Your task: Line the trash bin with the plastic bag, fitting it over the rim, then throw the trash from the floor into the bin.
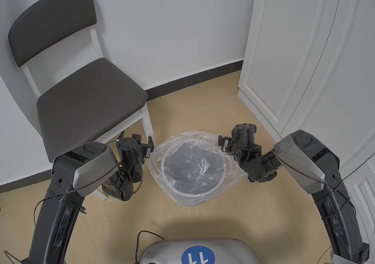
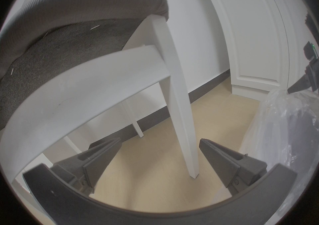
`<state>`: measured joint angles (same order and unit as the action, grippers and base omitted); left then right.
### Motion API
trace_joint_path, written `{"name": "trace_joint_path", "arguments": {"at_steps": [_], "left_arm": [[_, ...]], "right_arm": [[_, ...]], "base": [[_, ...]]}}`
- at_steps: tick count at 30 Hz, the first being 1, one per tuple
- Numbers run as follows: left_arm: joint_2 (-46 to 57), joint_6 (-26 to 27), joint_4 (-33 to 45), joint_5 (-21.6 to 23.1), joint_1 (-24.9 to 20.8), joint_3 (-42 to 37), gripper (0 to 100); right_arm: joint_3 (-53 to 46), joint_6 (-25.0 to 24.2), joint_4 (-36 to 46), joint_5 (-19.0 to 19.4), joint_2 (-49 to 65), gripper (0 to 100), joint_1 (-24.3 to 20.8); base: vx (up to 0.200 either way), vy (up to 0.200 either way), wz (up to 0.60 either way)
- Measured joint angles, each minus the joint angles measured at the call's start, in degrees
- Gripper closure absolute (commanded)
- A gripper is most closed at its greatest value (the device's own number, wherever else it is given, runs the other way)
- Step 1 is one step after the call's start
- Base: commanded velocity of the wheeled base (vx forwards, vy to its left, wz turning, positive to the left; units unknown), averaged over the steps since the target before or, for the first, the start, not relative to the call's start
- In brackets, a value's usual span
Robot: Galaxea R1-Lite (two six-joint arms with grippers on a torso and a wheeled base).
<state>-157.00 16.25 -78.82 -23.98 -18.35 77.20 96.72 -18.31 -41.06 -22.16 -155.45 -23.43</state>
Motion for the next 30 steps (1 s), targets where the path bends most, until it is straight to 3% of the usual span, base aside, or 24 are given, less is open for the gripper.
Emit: {"name": "trace_joint_path", "arguments": {"at_steps": [10, 21, 30], "left_arm": [[3.1, -0.4, -2.7, 0.0, -1.5, -4.9, 0], [9.8, -0.1, -4.4, 0.7, -5.1, -18.8, 0], [8.9, 1.3, -3.0, 2.0, -5.0, -20.6, 0]], "right_arm": [[-0.8, 0.0, -0.1, -0.1, 0.5, 0, -0.2], [-3.9, 0.2, -0.1, -0.1, 3.0, 0, -0.6], [-4.4, 0.5, 0.0, -0.1, 3.3, 0, -0.6]], "base": [[0.0, 0.0, 0.0], [0.0, 0.0, 0.0], [0.0, 0.0, 0.0]]}}
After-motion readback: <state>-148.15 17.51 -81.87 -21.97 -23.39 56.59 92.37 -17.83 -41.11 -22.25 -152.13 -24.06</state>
